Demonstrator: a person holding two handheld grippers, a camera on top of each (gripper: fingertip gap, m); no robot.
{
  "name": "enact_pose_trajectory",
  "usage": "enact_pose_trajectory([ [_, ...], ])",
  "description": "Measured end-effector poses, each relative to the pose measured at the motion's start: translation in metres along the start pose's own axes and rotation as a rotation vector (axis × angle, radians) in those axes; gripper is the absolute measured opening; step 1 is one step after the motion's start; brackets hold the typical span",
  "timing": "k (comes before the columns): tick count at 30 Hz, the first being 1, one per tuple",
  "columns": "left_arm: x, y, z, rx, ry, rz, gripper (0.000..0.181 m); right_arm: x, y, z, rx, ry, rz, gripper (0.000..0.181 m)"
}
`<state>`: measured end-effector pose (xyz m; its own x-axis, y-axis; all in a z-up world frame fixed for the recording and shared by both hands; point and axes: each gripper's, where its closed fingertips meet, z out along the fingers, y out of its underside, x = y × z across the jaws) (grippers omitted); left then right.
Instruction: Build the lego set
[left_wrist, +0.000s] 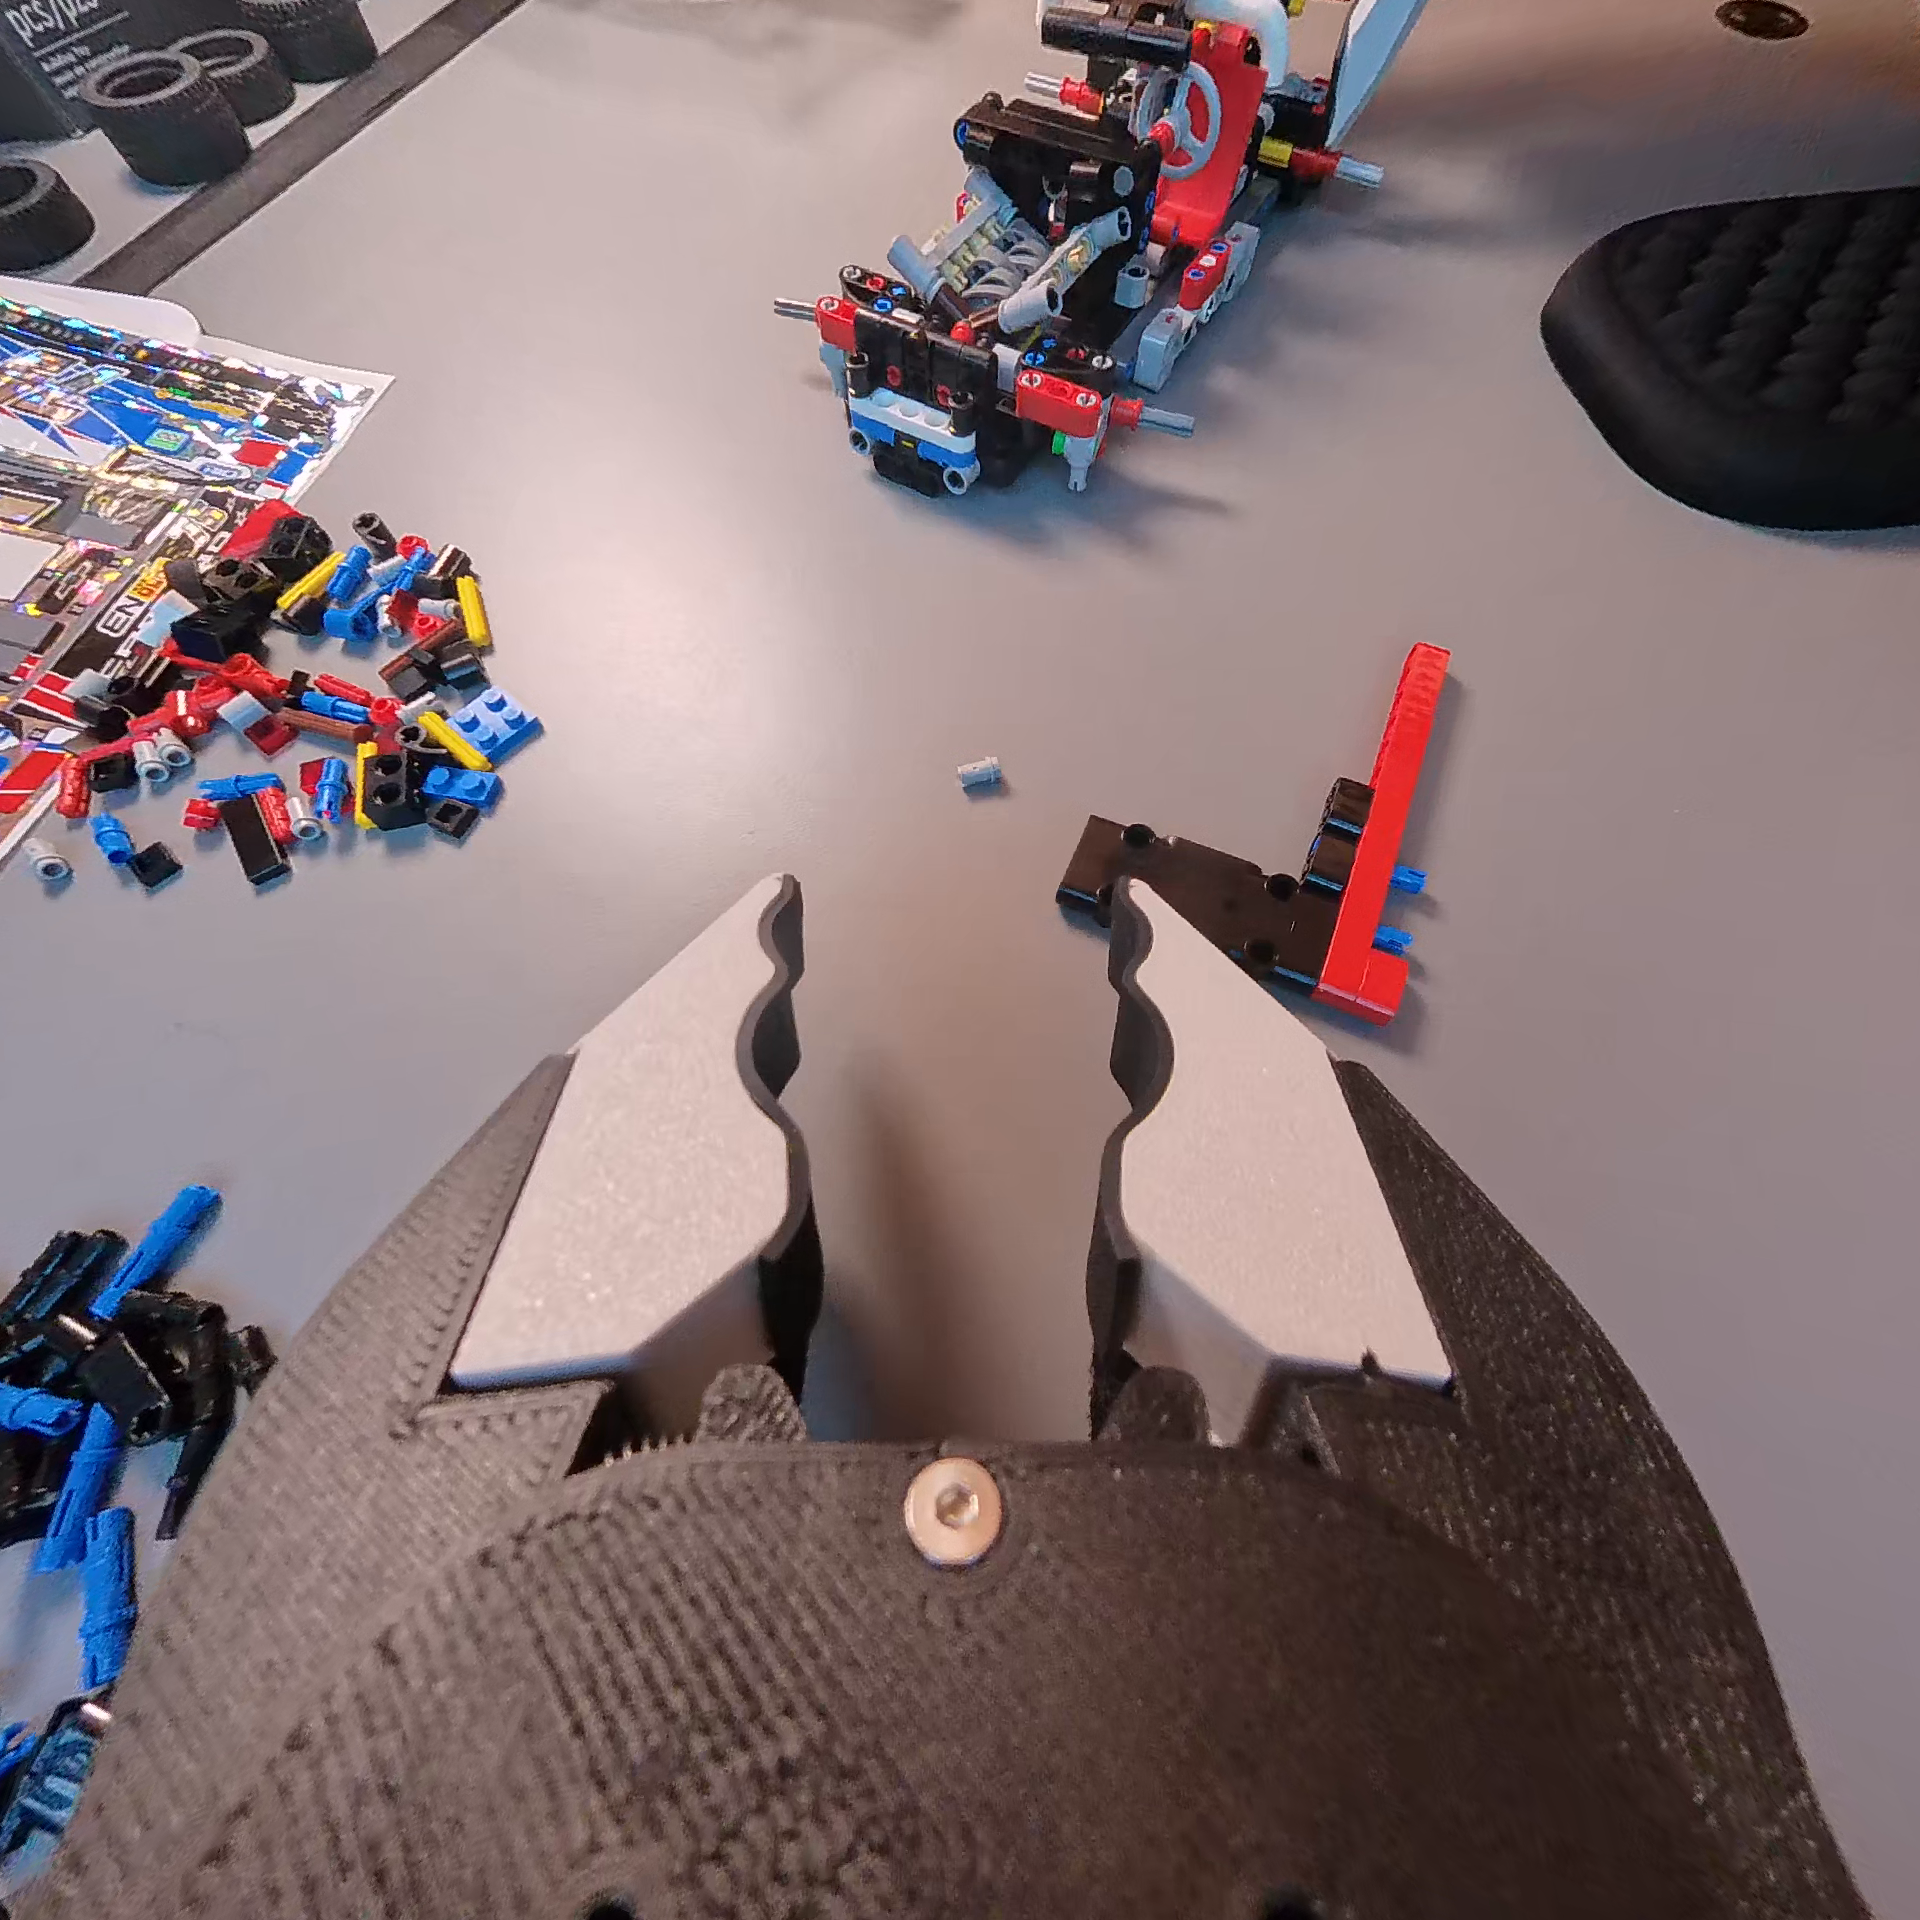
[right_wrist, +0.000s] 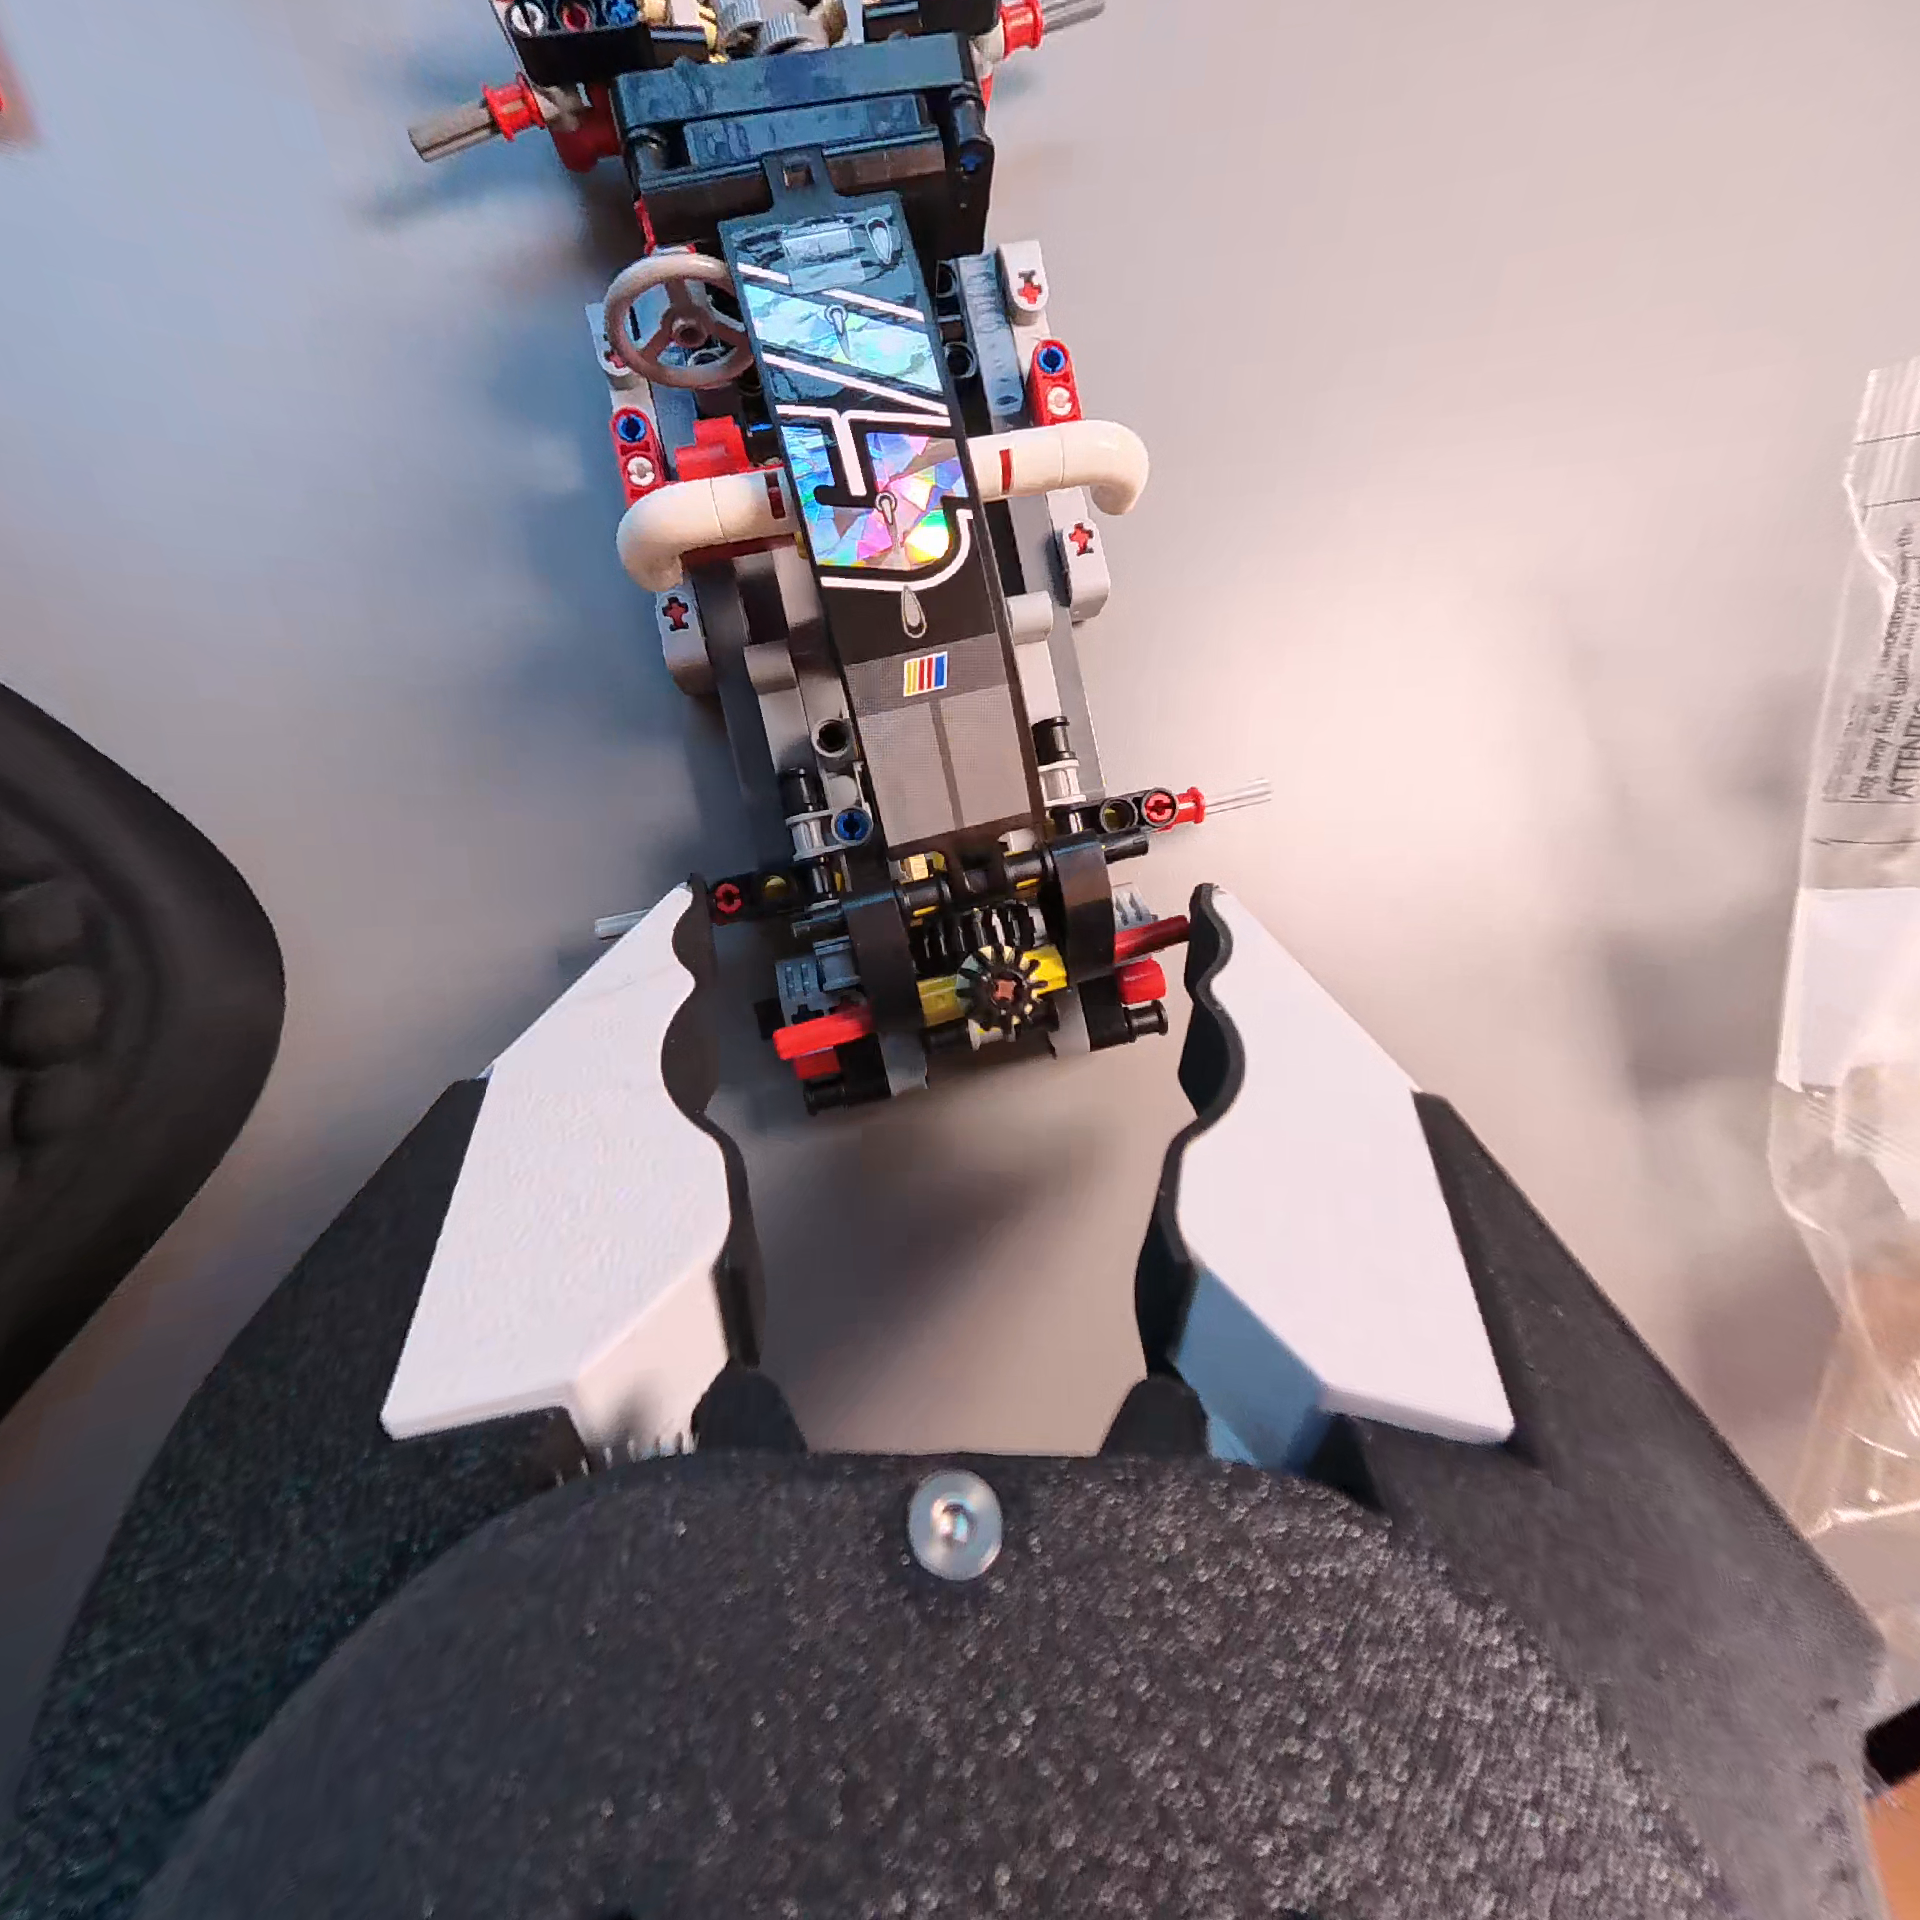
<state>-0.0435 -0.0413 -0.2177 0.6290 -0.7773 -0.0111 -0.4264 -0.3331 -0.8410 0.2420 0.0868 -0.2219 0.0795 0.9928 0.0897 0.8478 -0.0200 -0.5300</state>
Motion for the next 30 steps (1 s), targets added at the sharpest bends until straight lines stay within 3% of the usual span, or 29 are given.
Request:
enact_pose_trajectory([
  [30, 0.001, -0.001, 0.0, 0.002, -0.004, 0.018, 0.058, 0.0, -0.022, 0.013, 0.046, 0.205, 0.278, 0.089],
])
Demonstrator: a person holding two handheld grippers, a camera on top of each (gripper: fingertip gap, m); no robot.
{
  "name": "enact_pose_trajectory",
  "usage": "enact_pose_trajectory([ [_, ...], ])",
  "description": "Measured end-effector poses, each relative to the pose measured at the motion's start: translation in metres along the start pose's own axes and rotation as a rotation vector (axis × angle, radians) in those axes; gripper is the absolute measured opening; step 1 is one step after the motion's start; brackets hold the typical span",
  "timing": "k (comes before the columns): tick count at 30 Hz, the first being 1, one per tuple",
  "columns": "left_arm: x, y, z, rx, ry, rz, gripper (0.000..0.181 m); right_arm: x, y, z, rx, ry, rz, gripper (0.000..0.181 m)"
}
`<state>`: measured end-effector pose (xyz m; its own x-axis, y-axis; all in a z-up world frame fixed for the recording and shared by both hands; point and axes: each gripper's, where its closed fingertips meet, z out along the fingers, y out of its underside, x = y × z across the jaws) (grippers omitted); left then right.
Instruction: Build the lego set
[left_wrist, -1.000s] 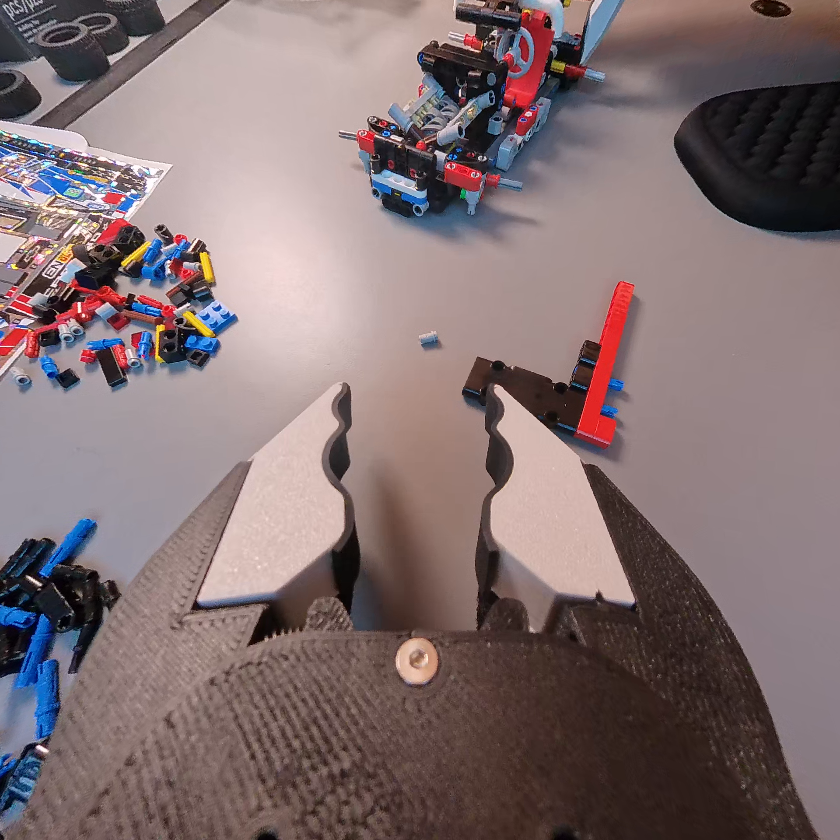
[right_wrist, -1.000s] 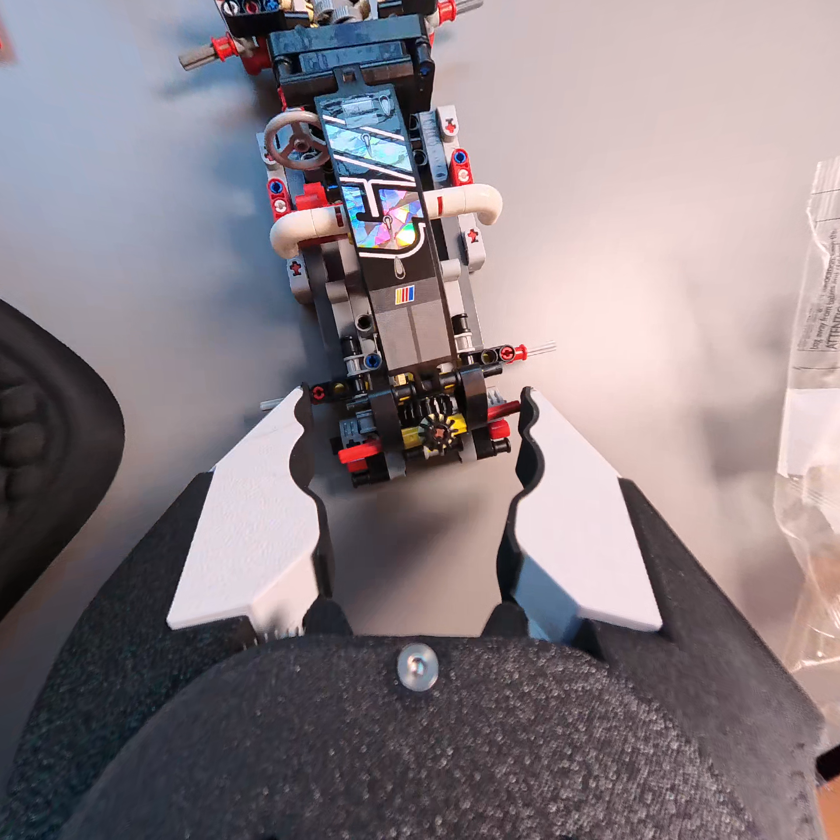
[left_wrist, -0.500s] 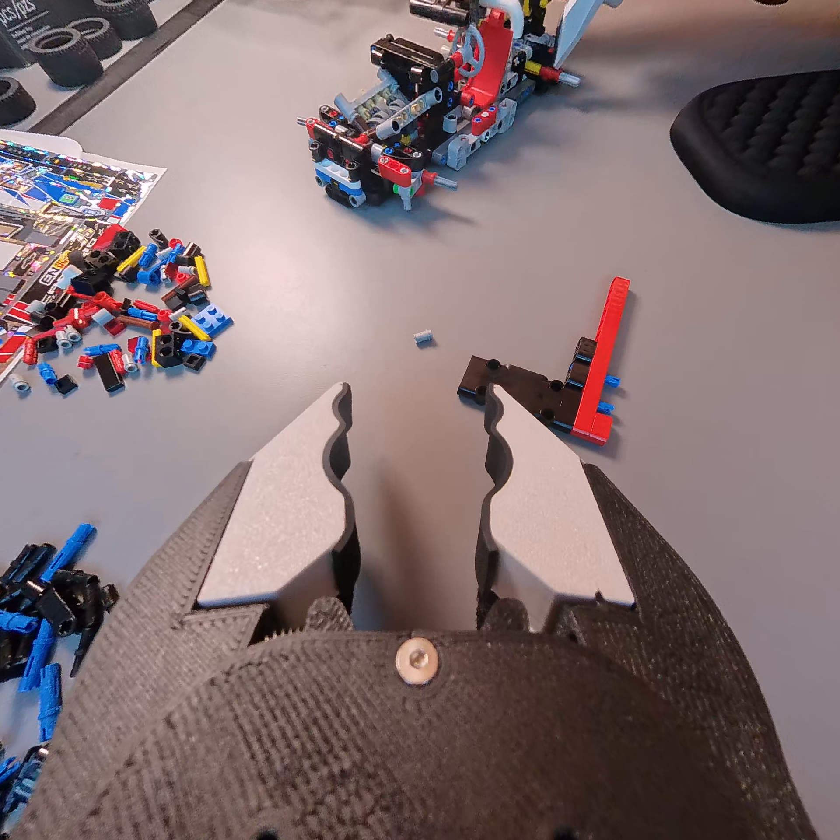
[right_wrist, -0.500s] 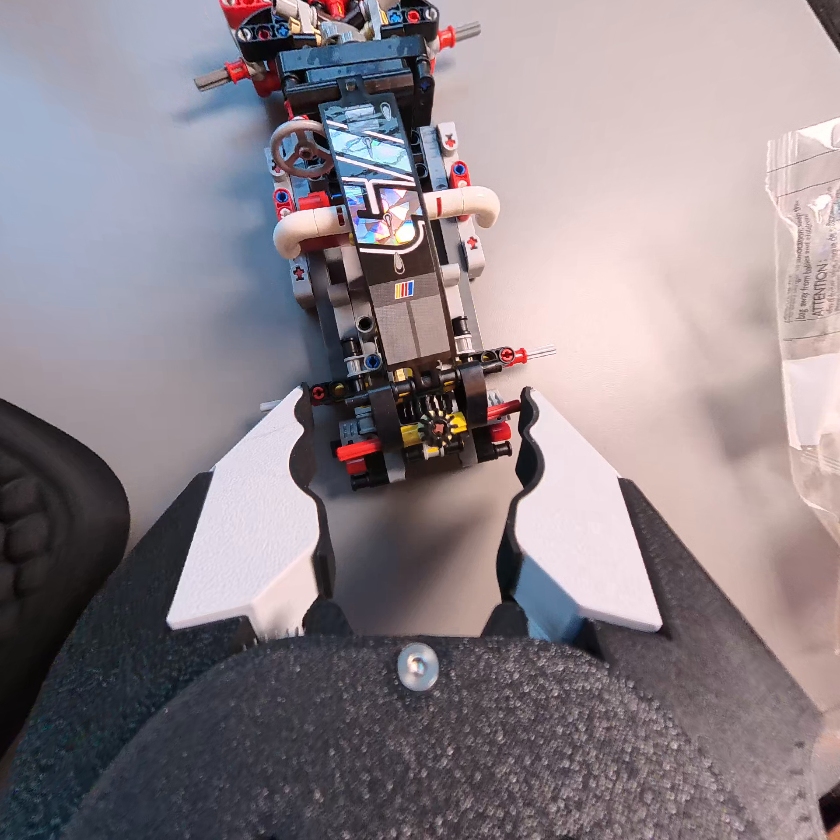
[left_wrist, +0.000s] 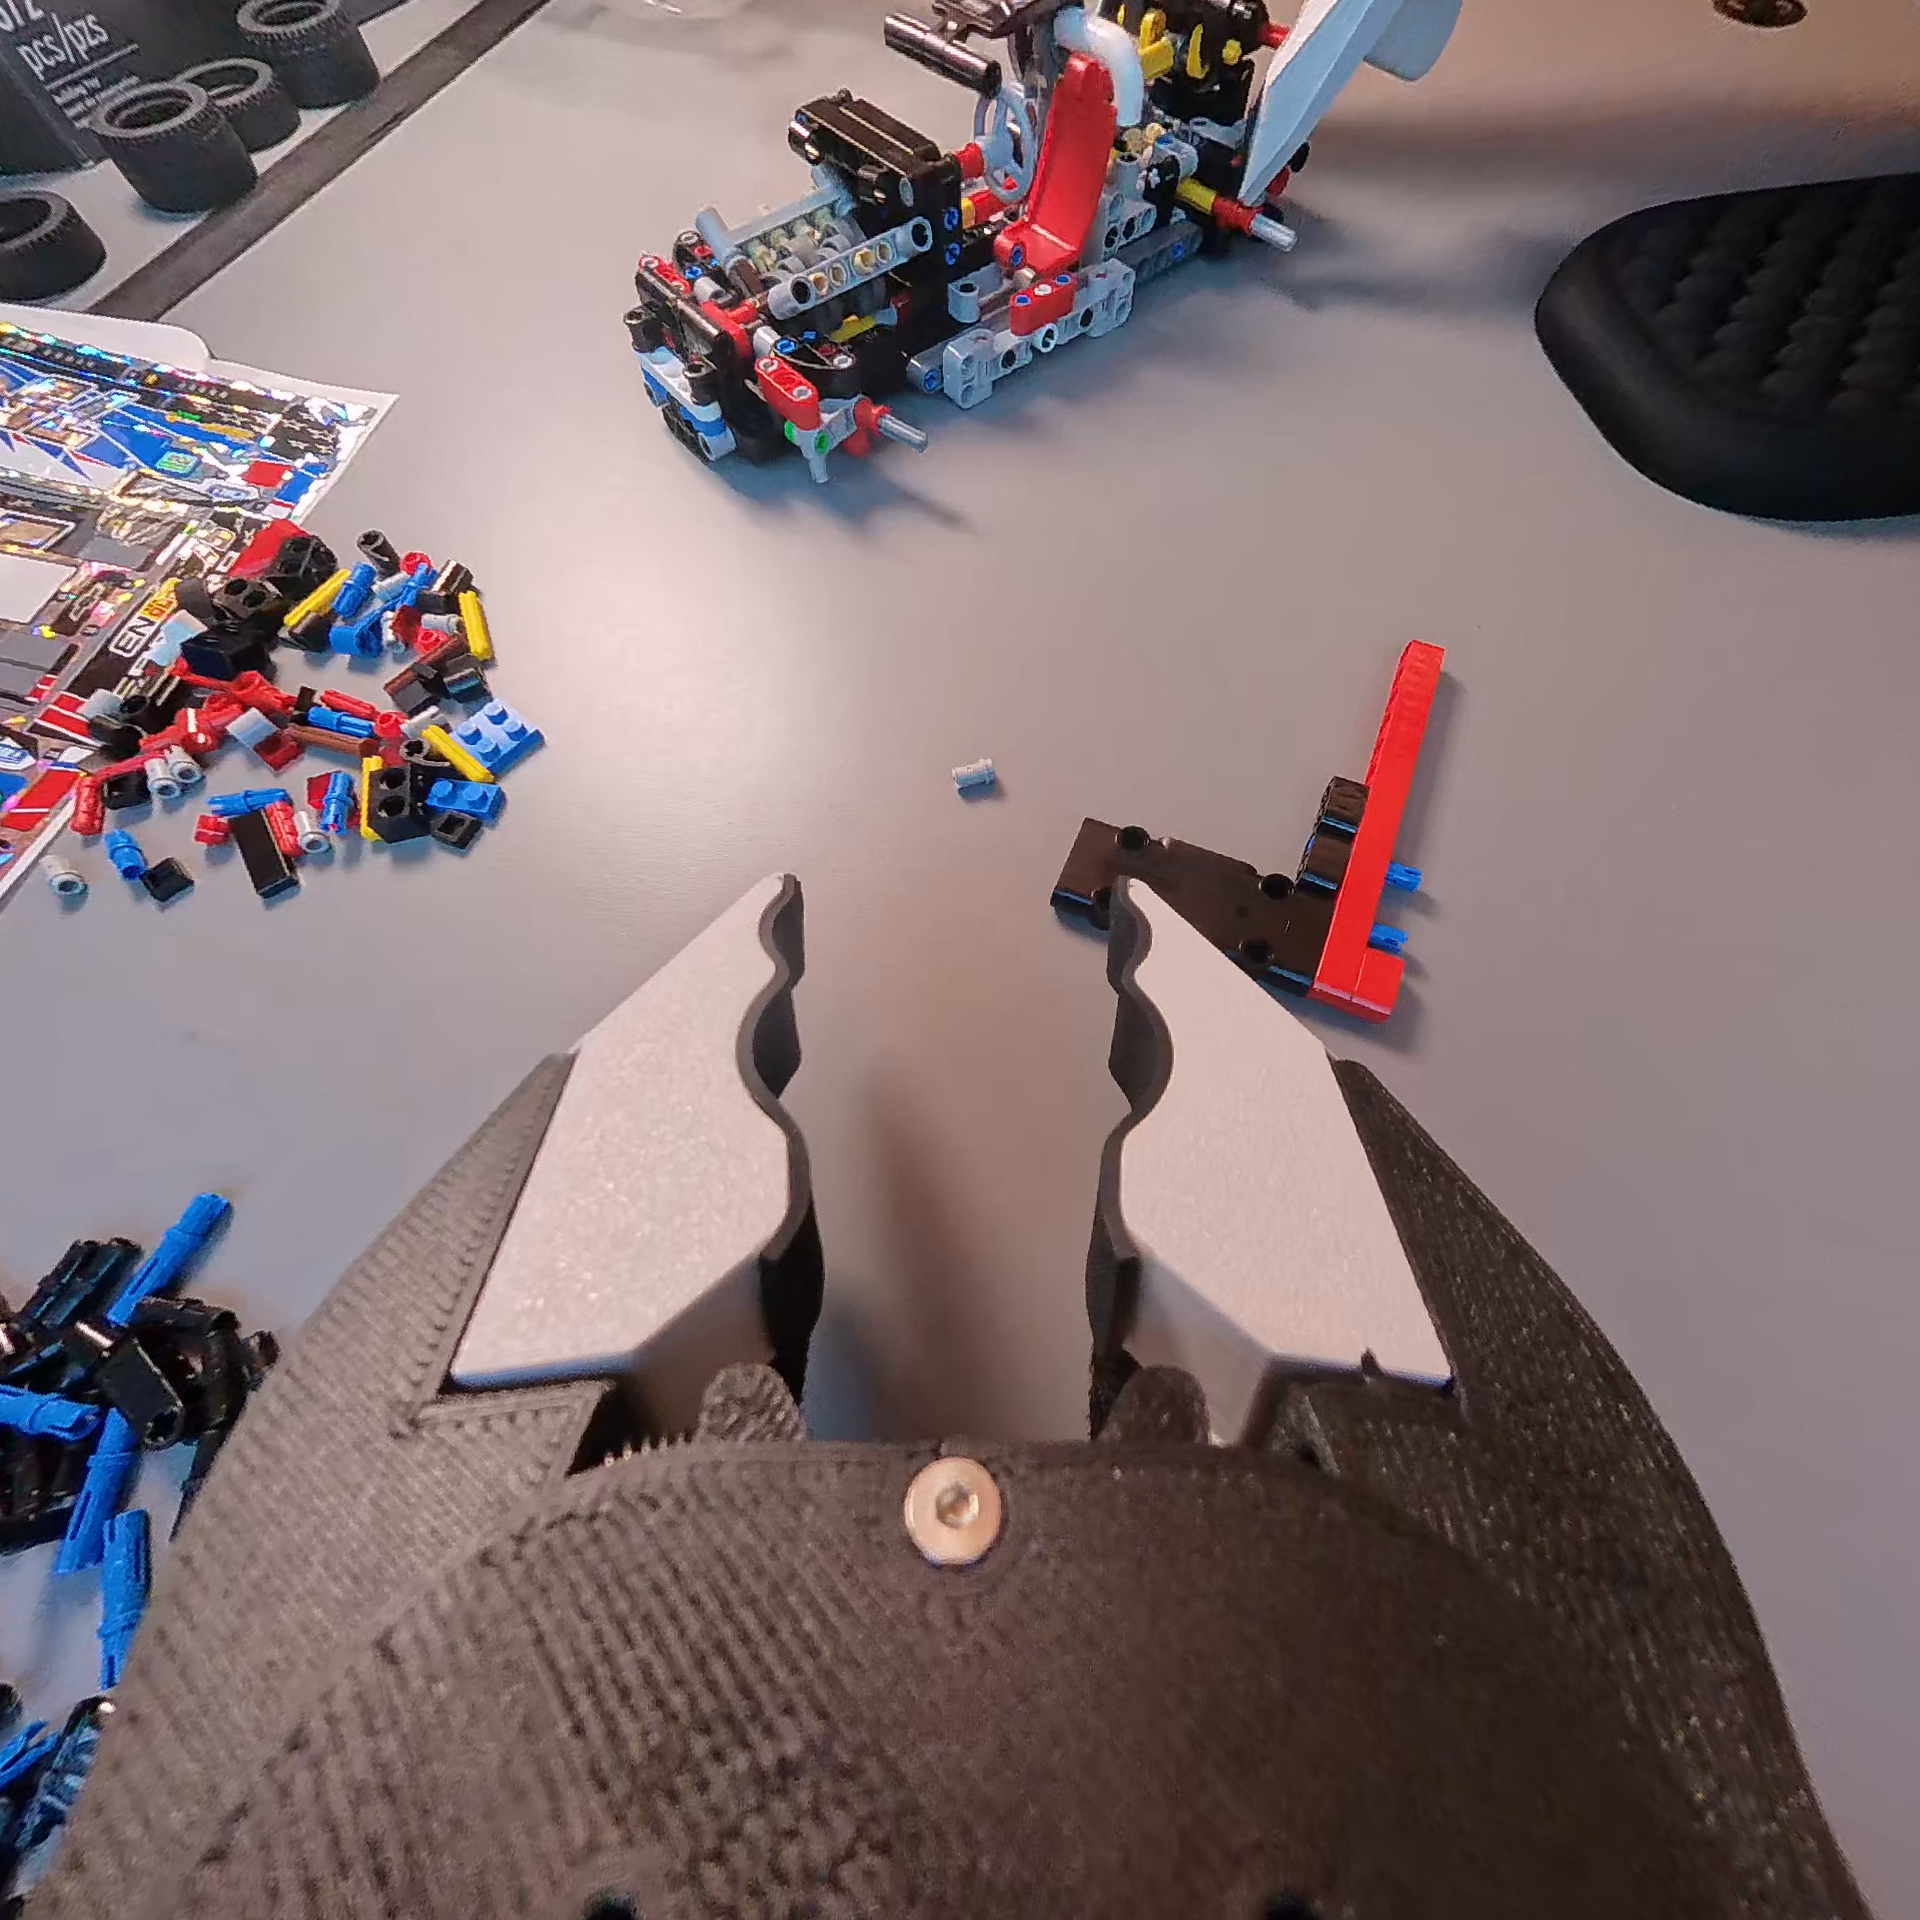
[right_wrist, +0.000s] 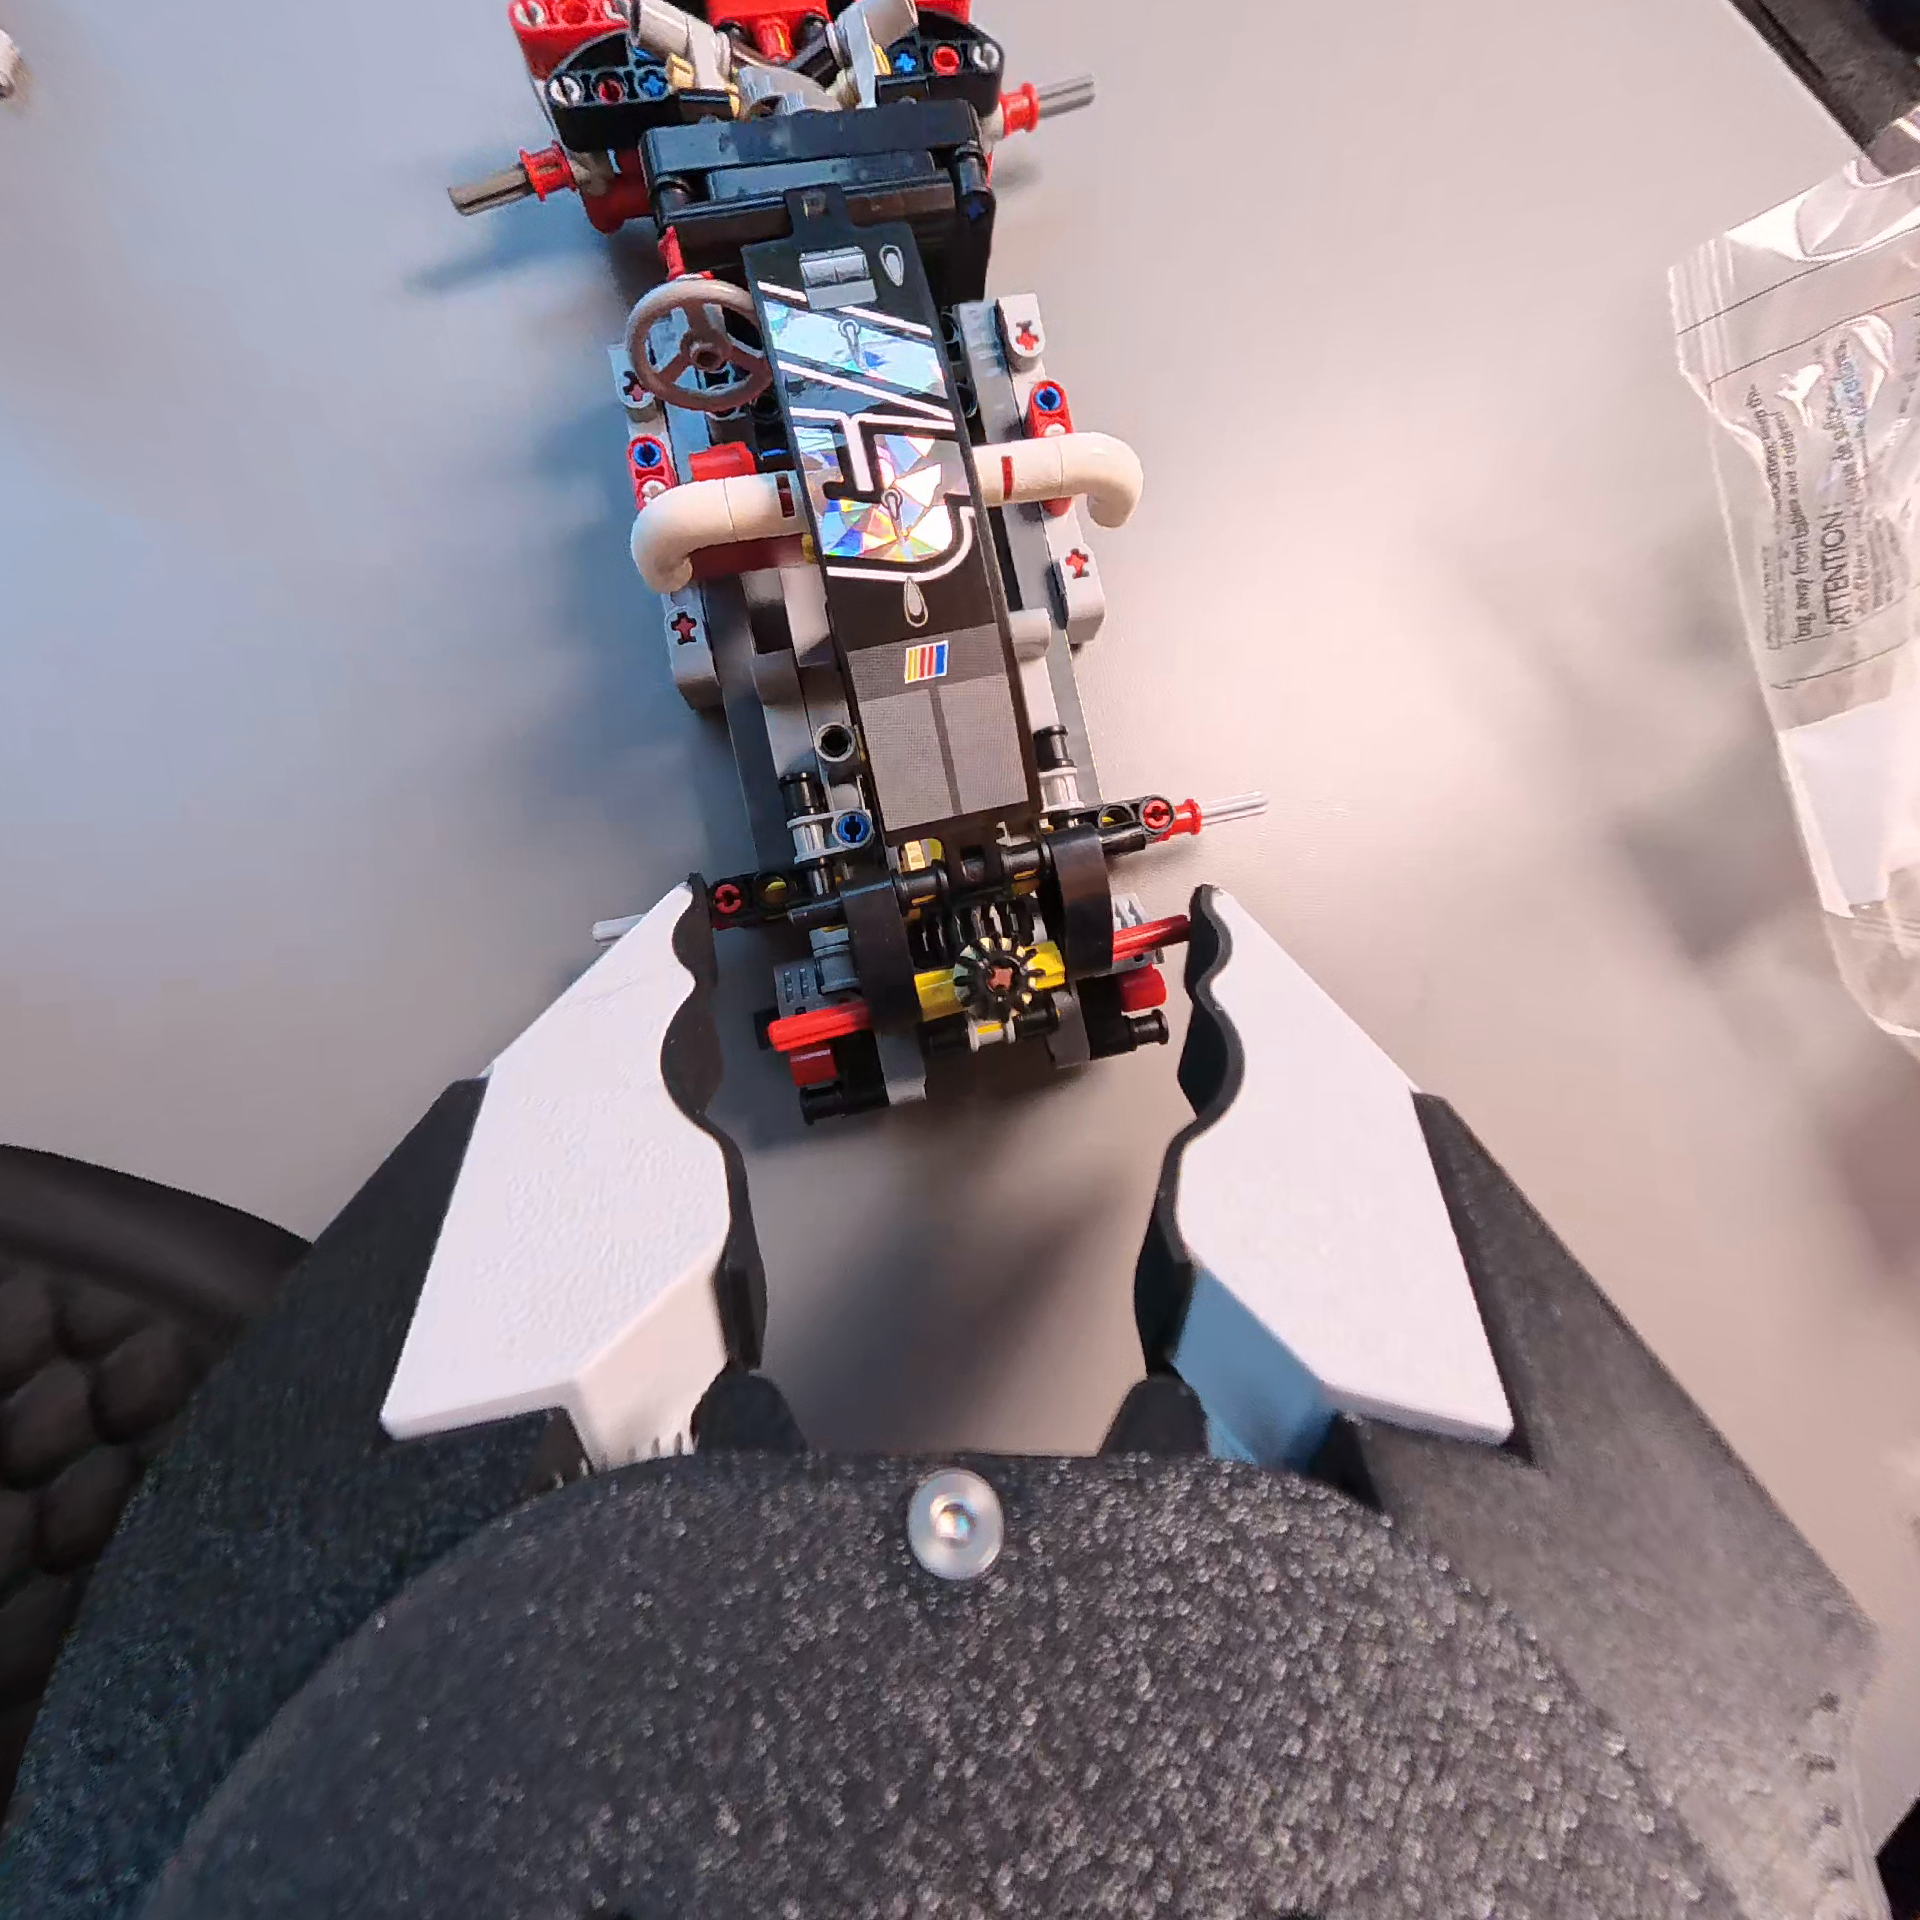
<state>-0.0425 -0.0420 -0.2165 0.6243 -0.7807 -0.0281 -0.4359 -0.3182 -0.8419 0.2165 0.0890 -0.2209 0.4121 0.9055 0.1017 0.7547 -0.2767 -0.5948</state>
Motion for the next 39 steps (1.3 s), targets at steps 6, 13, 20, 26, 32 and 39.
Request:
enact_pose_trajectory([
  [6, 0.0, 0.001, 0.001, -0.006, 0.001, 0.001, 0.058, -0.003, -0.003, 0.002, 0.017, 0.017, 0.045, 0.089],
  [13, 0.0, 0.003, 0.002, -0.01, 0.003, -0.003, 0.058, -0.005, -0.005, 0.003, 0.036, 0.052, 0.083, 0.089],
  [20, 0.0, 0.002, 0.002, -0.009, 0.0, -0.001, 0.058, -0.005, -0.008, 0.005, 0.058, 0.117, 0.157, 0.089],
  [26, 0.0, 0.001, 0.0, -0.004, -0.002, 0.004, 0.058, -0.011, -0.008, 0.003, 0.078, 0.208, 0.213, 0.089],
  [32, 0.001, 0.0, 0.0, -0.001, -0.001, 0.009, 0.058, -0.042, -0.01, -0.002, 0.074, 0.185, 0.15, 0.085],
  [39, 0.002, 0.001, 0.001, -0.009, 0.001, 0.015, 0.057, -0.07, -0.026, -0.004, 0.097, 0.127, 0.03, 0.043],
])
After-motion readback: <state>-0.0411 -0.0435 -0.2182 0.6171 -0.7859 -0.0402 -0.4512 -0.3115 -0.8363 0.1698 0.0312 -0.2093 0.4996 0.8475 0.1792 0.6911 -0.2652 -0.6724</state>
